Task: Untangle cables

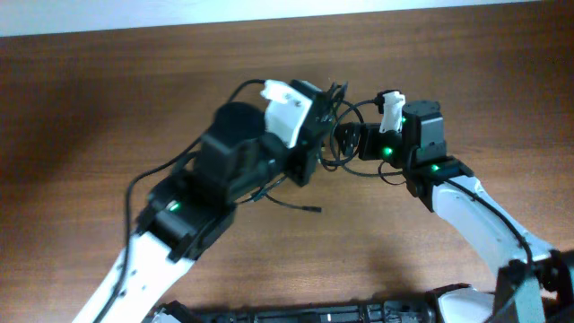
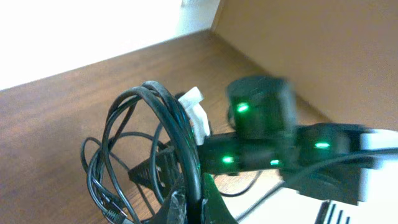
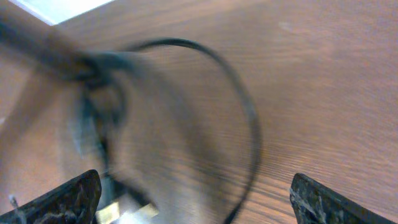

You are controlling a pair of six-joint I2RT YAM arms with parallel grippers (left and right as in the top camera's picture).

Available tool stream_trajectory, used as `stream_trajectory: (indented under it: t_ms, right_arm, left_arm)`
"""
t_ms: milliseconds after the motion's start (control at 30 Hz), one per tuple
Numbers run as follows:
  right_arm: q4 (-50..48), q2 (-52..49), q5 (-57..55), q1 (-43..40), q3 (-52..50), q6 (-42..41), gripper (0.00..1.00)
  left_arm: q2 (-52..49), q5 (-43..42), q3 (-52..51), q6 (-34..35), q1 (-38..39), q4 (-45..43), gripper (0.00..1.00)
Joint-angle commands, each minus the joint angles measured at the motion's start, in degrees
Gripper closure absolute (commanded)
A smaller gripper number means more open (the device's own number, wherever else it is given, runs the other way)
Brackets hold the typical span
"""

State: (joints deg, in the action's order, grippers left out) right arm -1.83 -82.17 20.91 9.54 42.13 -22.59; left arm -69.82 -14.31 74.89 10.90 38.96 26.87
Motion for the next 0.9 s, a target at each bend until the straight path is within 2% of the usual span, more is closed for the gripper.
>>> stream_trajectory:
  t_ms: [0,100,200,267,333,367,433,533,567,633,667,800,867]
  right_arm:
    - [1.6,-4.5,-18.8,-3.3,0.3,-11.4,0.04]
    - [4.4,-4.4,-18.5,-13.5,0.3,-11.4,0.05]
    - [6.6,-4.4,-12.4,-23.0,0.3,-11.3,0.05]
    - [6.5,-4.4,-0.6,-27.6,0.3,-10.1,0.04]
    - [5.6,-4.3,13.0,-28.9,0.3,-3.8,0.04]
    - [5.4,-4.3,19.1,-28.6,0.3,-1.2,0.04]
    - [5.5,-4.3,25.5,-28.6,0.3,-1.2,0.03]
    - [5.5,-4.3,30.2,-28.5,0.3,-1.2,0.02]
    - [5.5,-4.3,30.6,-28.0,0.3,-1.2,0.02]
    - [5.4,-4.3,31.0,-25.9,0.3,-1.2,0.02]
    - [5.4,-4.3,30.9,-23.6,0.3,0.3,0.02]
    - [4.2,-4.3,28.2,-13.9,0.3,4.8,0.02]
    - [1.1,-4.3,28.2,-9.6,0.3,6.3,0.02]
  left_arm:
    - [10.7,-1.7,0.5,-4.6,-4.9,2.9,1.00]
    - [21.4,4.5,0.5,-4.6,-17.0,8.4,1.00]
    - [22.3,4.5,0.5,-4.6,-24.8,10.5,1.00]
    - [17.6,4.5,0.5,-4.5,-26.5,10.1,1.00]
    - [11.8,4.0,0.5,-3.4,-26.3,9.3,1.00]
    - [7.4,0.3,0.5,-1.3,-26.3,7.6,1.00]
    - [-1.6,-8.8,0.5,1.8,-26.0,2.3,1.00]
    - [-13.7,-11.5,0.5,4.5,-22.2,0.6,0.97]
    - [-17.6,-11.4,0.5,4.5,-20.3,0.6,0.89]
    - [-22.8,-10.8,0.5,4.5,-18.0,0.6,0.41]
    - [-24.0,-8.3,0.5,4.5,-18.1,0.6,0.01]
    - [-18.8,-6.5,1.9,4.5,-20.7,0.6,0.01]
    - [-14.9,0.4,1.9,4.5,-22.0,1.4,0.01]
